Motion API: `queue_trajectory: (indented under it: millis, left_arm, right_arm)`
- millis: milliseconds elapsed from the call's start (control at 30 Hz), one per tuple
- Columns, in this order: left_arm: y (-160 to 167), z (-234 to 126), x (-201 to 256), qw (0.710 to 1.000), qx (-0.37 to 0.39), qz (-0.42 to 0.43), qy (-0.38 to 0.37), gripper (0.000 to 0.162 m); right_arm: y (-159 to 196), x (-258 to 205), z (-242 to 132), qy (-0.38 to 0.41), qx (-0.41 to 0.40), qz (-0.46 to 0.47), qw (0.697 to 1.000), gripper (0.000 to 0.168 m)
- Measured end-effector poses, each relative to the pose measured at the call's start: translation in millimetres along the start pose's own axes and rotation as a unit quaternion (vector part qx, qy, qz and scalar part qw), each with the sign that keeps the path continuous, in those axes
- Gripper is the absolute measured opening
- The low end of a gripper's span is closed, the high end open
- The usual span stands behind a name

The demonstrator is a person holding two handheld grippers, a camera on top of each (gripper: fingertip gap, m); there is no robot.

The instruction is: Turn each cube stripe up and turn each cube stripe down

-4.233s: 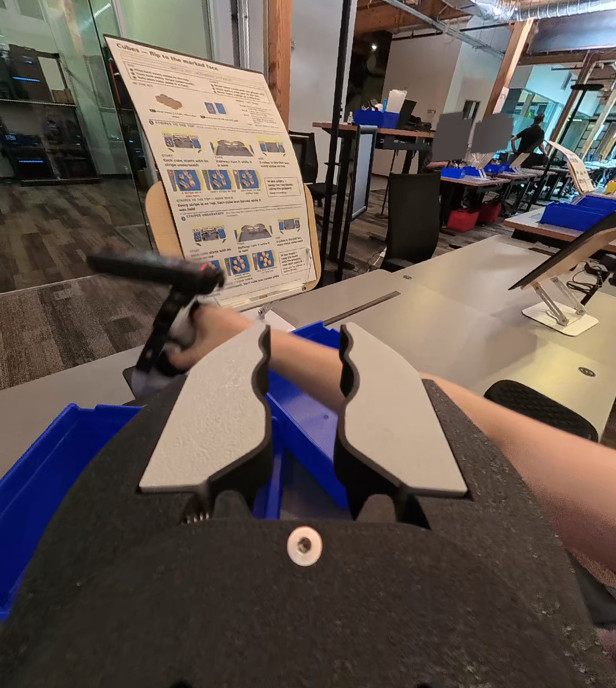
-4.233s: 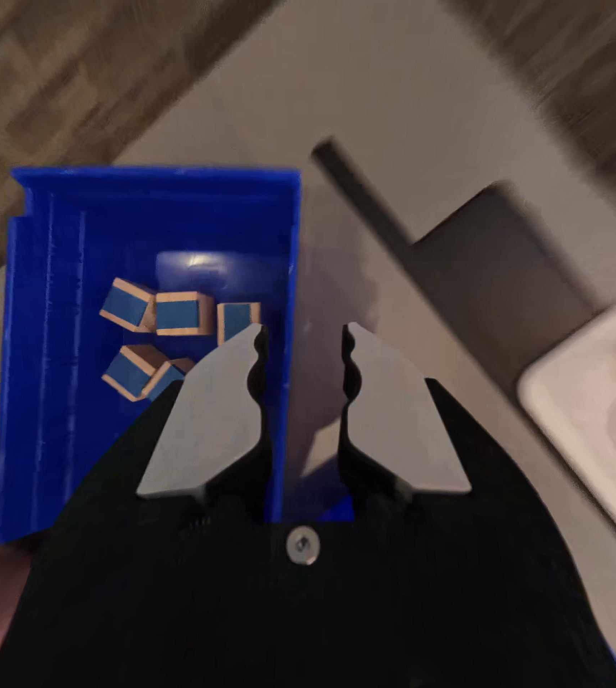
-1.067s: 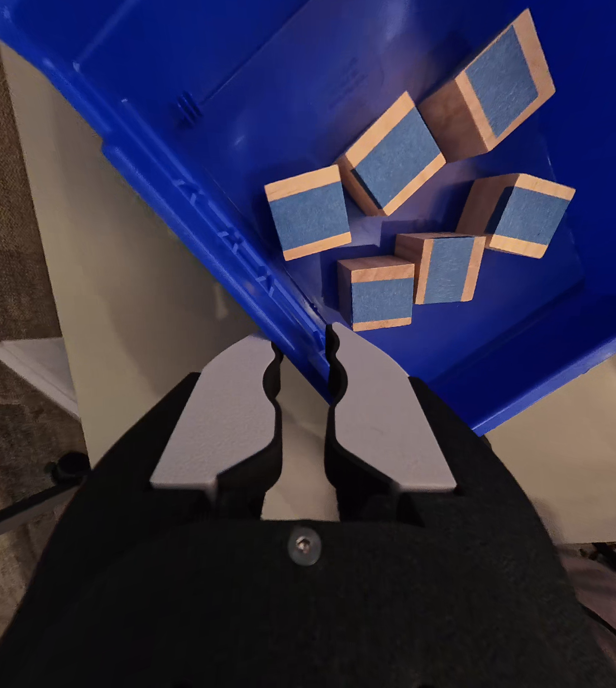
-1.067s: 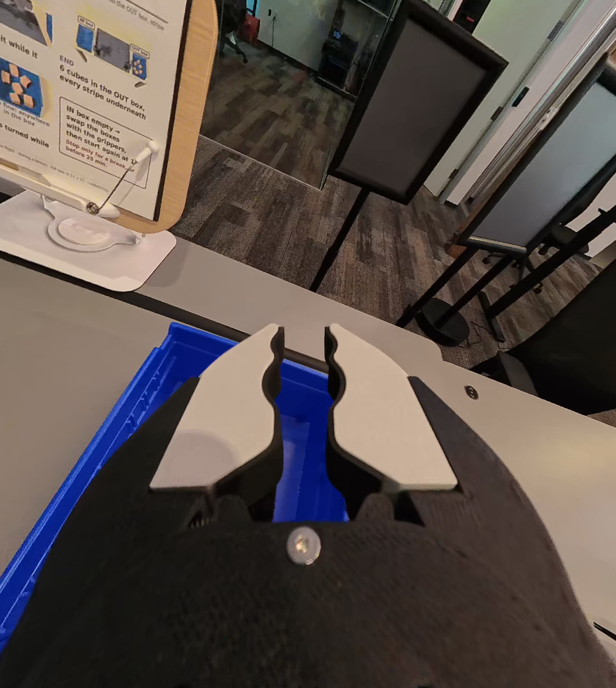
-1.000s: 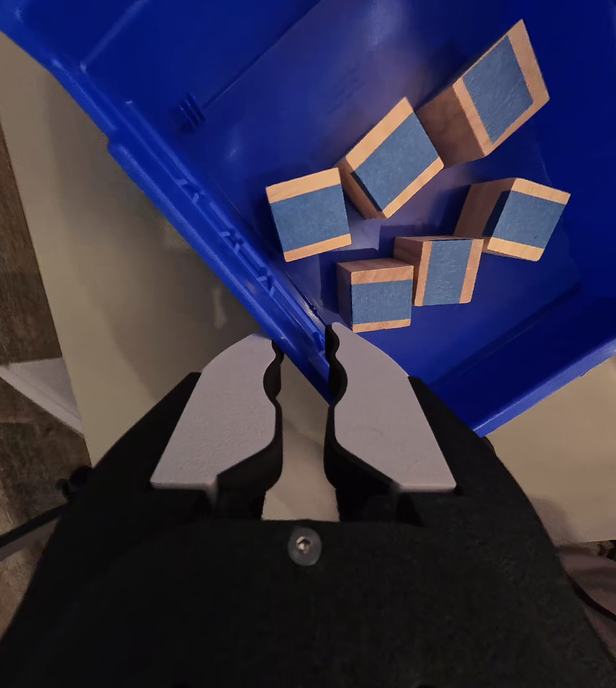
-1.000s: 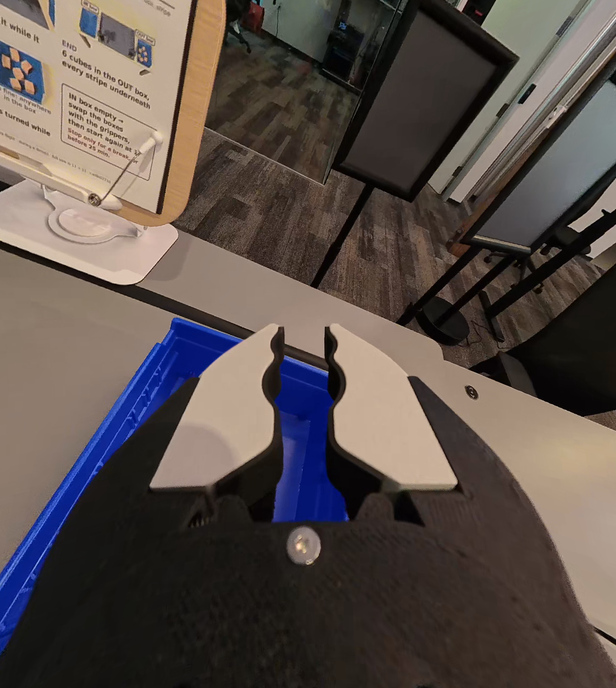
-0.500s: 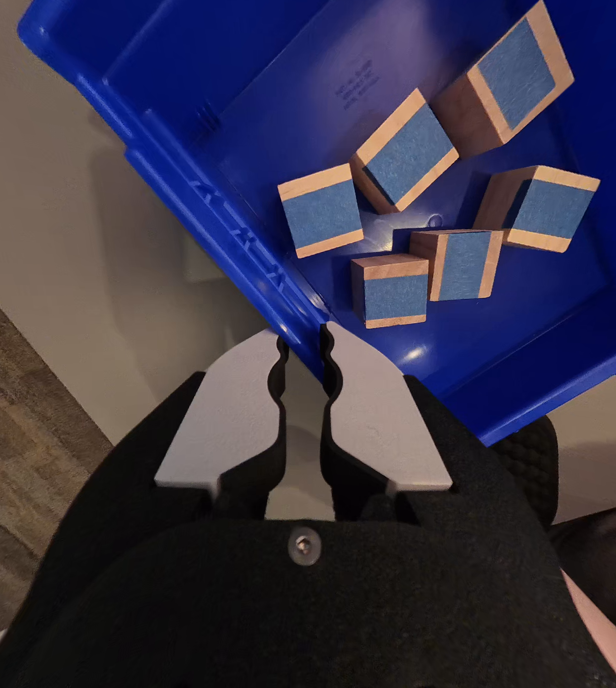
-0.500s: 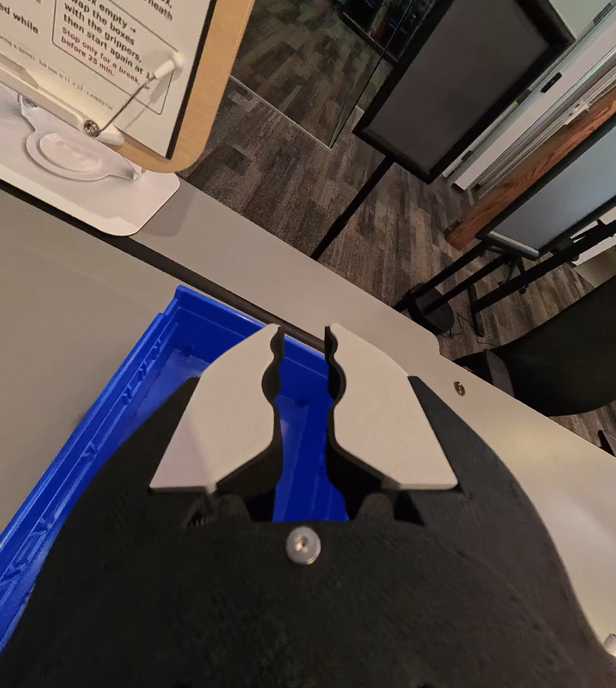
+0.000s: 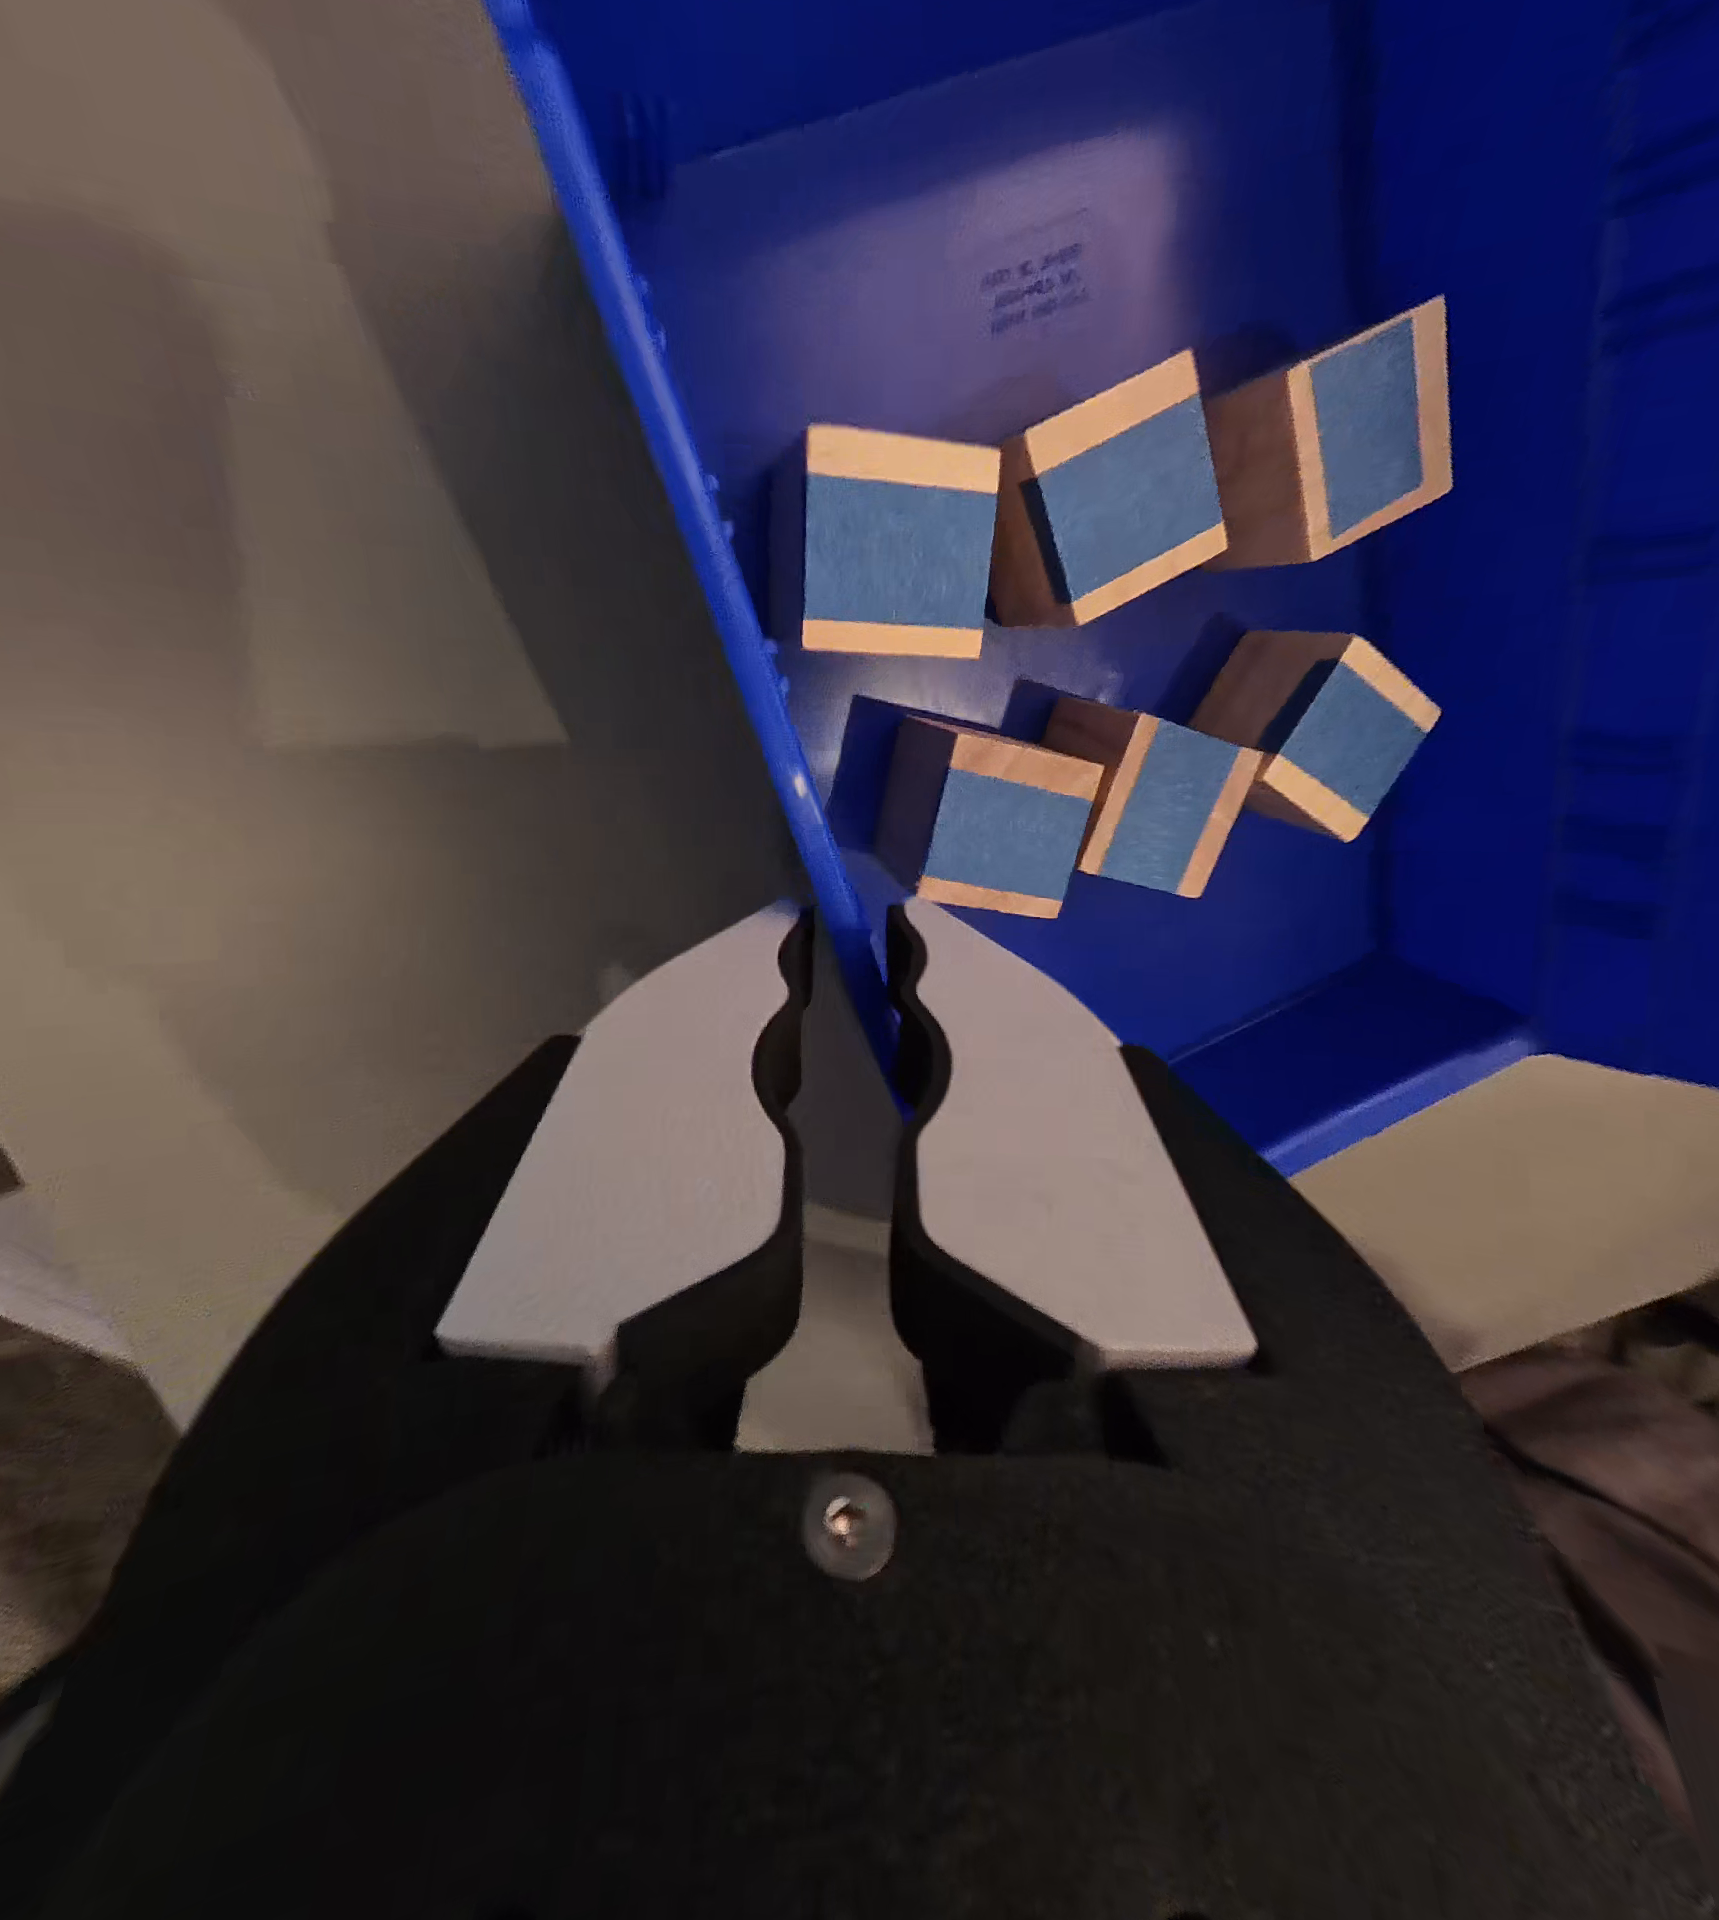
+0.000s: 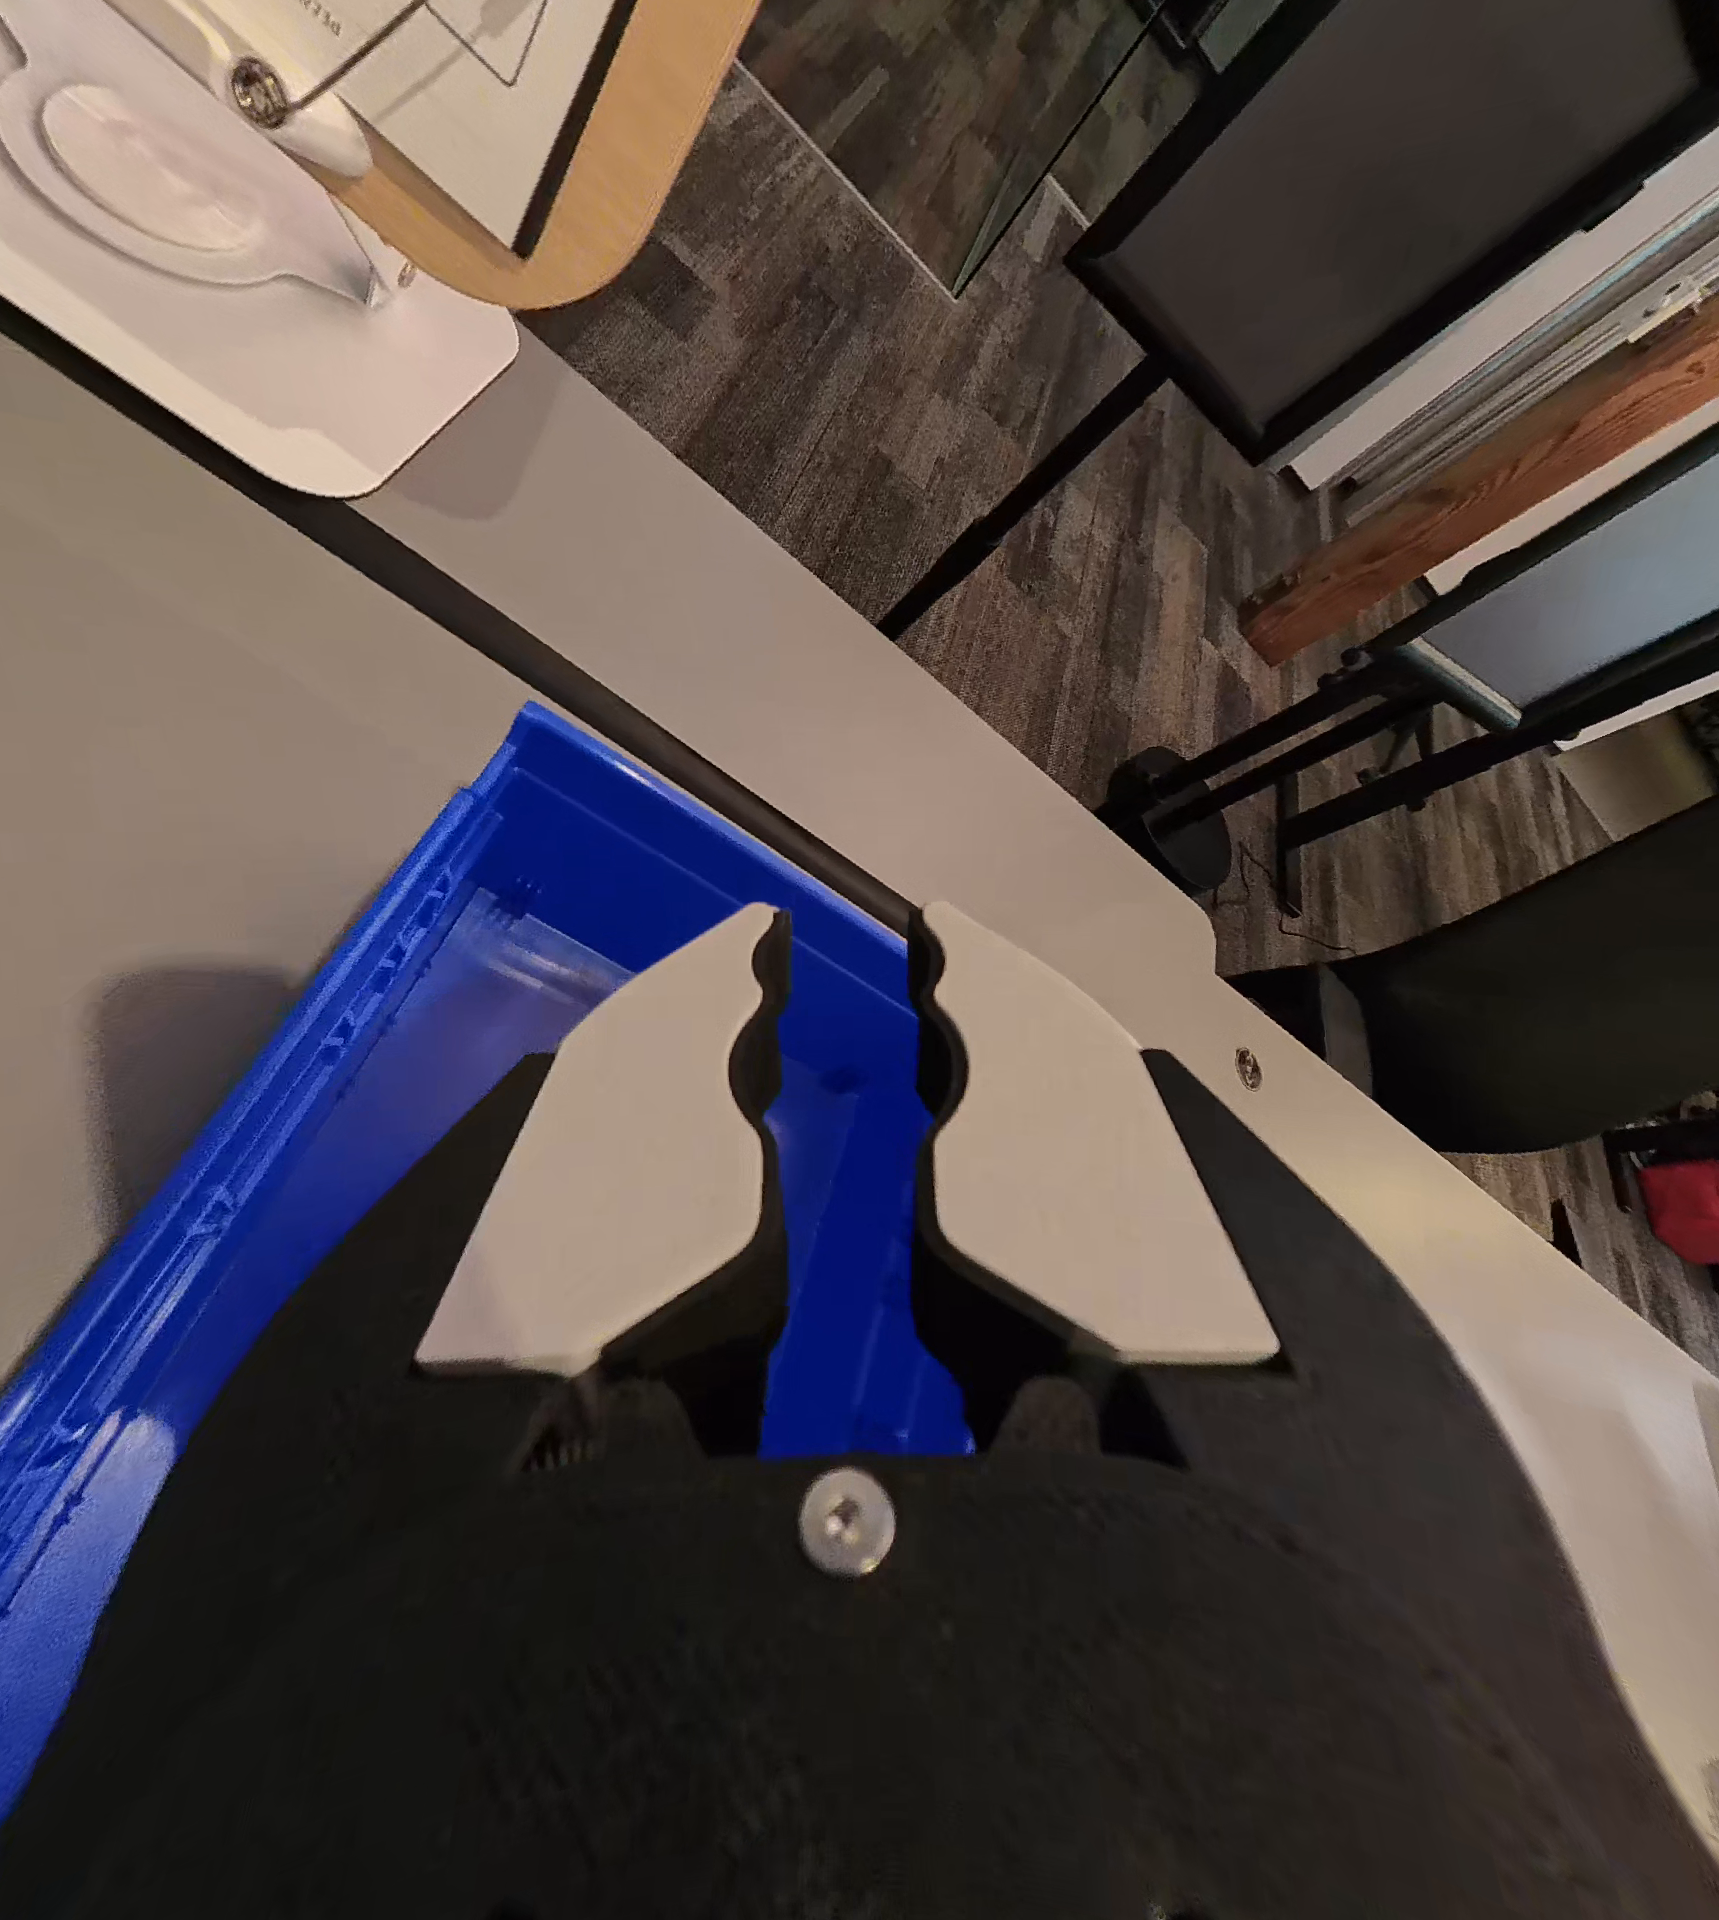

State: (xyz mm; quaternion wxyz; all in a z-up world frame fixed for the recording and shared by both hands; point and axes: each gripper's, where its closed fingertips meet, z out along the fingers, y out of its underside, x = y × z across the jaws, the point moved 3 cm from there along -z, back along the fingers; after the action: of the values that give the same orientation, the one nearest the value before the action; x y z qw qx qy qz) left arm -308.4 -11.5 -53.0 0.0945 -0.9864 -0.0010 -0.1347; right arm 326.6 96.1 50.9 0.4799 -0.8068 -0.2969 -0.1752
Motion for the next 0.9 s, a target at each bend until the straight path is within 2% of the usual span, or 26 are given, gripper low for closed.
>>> queue_trajectory:
  millis: [33, 133, 233, 300, 500, 667, 767, 900]
  left_arm:
    - [1.7, 0.6, 2.2, 1.0, -0.002, -0.014, 0.006, 0.008]
    - [2.6, 5.9, 2.0, 0.999, -0.016, -0.026, -0.026, 0.008]
    - [12.3, 20.6, 0.6, 0.994, -0.074, -0.034, -0.067, 0.012]
    - [15.2, 27.1, 3.4, 0.992, -0.102, -0.018, -0.075, 0.007]
    - [10.4, 24.7, -3.2, 0.992, -0.09, 0.039, -0.083, 0.008]
    - [8.1, 22.1, -14.7, 0.994, -0.074, 0.062, -0.061, 0.007]
    - [6.5, 22.0, -16.1, 0.989, -0.079, 0.095, -0.085, 0.008]
    - [2.2, 24.1, -11.5, 0.988, -0.077, 0.096, -0.092, 0.009]
  right_arm:
    - [0.1, -1.3, 0.1, -0.001, -0.002, -0.003, 1.0, 0.024]
    - [0.0, -3.7, -0.6, -0.004, -0.004, -0.006, 1.0, 0.023]
    - [-0.4, -3.6, -3.2, -0.005, -0.003, -0.009, 1.0, 0.023]
    - [-1.3, -2.7, -5.2, -0.007, 0.002, -0.006, 1.0, 0.023]
    - [-0.5, -1.5, -6.7, -0.013, 0.004, -0.002, 1.0, 0.023]
    - [-0.8, -5.7, -5.0, -0.018, 0.001, -0.01, 1.0, 0.023]
    - [0.7, -9.4, -1.3, -0.021, -0.007, -0.017, 1.0, 0.024]
    - [4.4, -15.3, 5.2, -0.025, -0.023, -0.028, 0.999, 0.024]
